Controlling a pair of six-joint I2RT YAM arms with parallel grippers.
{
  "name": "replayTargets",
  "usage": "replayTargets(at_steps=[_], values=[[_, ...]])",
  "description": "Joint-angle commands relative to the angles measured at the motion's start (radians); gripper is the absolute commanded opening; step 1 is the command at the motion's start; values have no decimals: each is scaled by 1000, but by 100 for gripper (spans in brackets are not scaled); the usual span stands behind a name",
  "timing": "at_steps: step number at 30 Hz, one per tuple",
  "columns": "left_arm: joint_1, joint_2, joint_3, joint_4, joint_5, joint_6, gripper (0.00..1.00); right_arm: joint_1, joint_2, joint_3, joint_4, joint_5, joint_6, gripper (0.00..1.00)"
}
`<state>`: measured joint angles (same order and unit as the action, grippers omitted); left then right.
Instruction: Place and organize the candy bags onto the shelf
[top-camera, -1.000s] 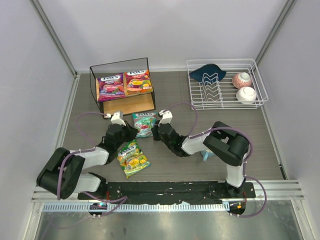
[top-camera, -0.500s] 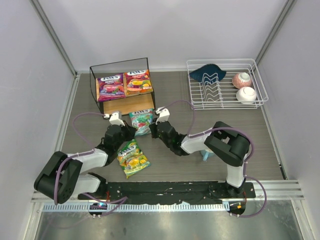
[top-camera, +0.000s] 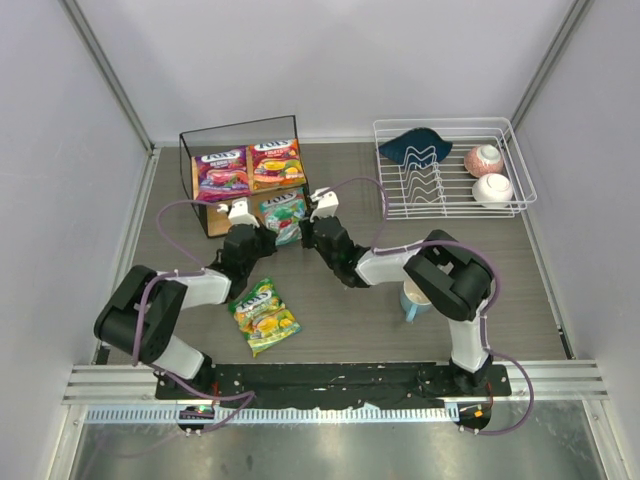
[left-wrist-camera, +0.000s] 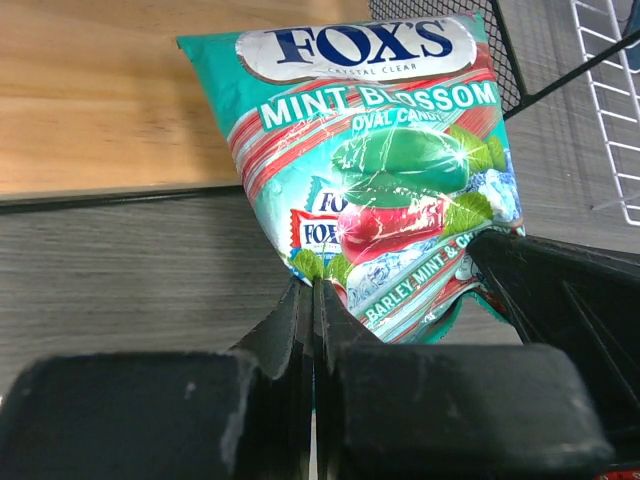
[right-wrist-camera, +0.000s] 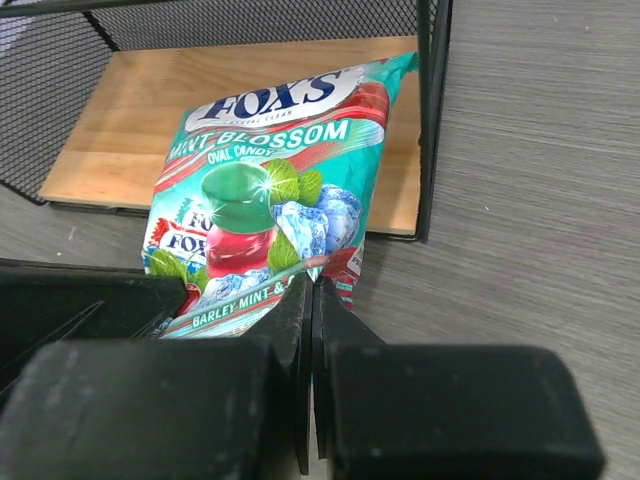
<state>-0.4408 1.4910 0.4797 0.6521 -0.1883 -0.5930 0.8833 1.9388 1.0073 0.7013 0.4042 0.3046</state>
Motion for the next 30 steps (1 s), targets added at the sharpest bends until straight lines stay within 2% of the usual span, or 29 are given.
replayTargets(at_steps=[1,15,30], values=[[-1,60,57,83,-14,32,0,-18,35,73,67,-38,-10,1],[47,228,192,129,4,52,0,-75,129,191,67,-87,-35,1],[106,310,272,143,44,35,0,-121,216,298,49,-131,-27,1]])
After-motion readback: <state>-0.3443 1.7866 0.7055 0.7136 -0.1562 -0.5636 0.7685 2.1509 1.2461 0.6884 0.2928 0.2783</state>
